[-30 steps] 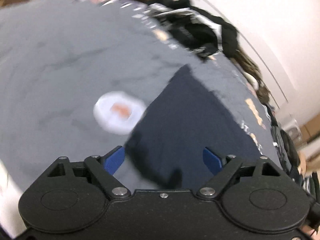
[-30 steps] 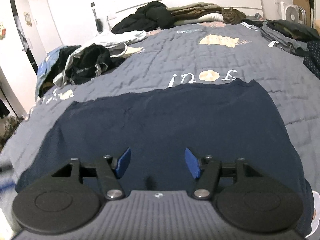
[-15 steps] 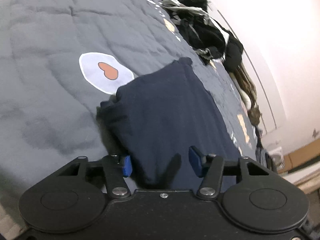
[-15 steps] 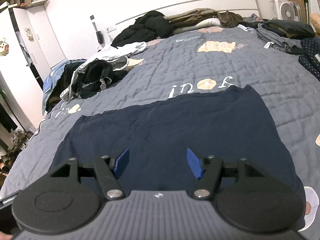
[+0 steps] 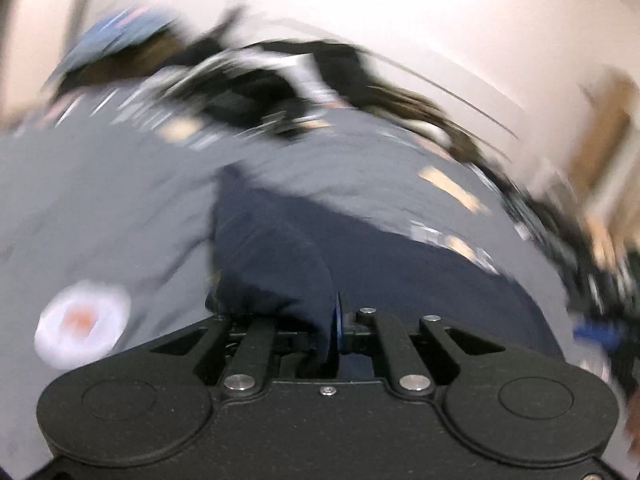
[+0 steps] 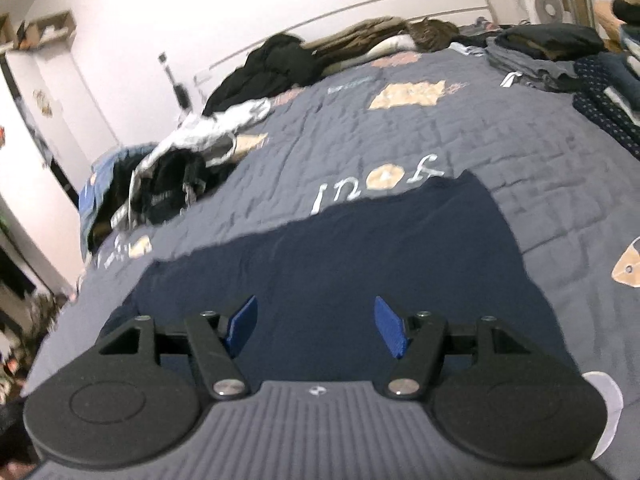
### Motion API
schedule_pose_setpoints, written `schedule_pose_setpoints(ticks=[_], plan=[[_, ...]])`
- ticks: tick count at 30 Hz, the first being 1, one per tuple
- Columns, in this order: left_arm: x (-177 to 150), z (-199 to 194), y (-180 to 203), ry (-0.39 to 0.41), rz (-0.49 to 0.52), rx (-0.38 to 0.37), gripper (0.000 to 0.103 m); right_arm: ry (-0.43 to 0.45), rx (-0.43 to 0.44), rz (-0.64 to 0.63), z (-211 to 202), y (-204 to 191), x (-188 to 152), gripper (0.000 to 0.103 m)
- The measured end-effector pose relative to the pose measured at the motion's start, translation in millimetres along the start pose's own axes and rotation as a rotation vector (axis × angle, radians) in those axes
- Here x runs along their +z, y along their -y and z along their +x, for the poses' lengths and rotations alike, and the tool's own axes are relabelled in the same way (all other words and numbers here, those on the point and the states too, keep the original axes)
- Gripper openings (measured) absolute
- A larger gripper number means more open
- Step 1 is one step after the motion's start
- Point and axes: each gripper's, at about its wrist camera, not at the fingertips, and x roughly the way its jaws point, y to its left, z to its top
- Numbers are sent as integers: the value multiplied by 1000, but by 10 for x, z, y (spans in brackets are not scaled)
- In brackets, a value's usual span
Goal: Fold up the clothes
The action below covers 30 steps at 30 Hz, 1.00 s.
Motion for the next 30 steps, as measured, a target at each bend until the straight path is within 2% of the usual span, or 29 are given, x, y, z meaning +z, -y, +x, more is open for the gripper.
schedule_pose_setpoints(ticks=[4,7,9,11,13,14,15,16,17,21,23,27,30], plan=[[-12,119,888,-22,323,-118,8,47,-12,52,-153,191,142,64],[-336,273,1486,-90,538,-212,8,74,-44,110,-274,452,235,65],[-629,454,1768,-182,643,-258,10,72,-64,146,-322,636,269,65],[-910,578,1919,-253,719,-273,15,55,-85,170,-328,803,272,65],[-1093,512,1991,-219,805,-242,17,27,-110,171,-299,934,247,65],[-1101,436,1991,-206,819,-256,27,12,-121,169,-285,983,224,65],[-1070,362,1958,-215,798,-303,34,-3,-129,165,-274,1021,195,65],[-1037,286,1918,-218,774,-346,48,-15,-131,159,-273,1051,171,65],[-999,205,1865,-211,742,-380,57,-25,-125,152,-279,1071,150,65],[-924,-50,1686,-162,692,-425,60,-76,-47,149,-290,1087,44,65],[-854,-80,1561,-139,606,-406,64,-111,-9,148,-291,1053,-35,65],[-716,-39,1346,-143,469,-404,65,-117,-28,79,-389,881,-215,65],[-626,-41,1250,-141,430,-412,65,-53,-41,-56,-476,644,-267,65]])
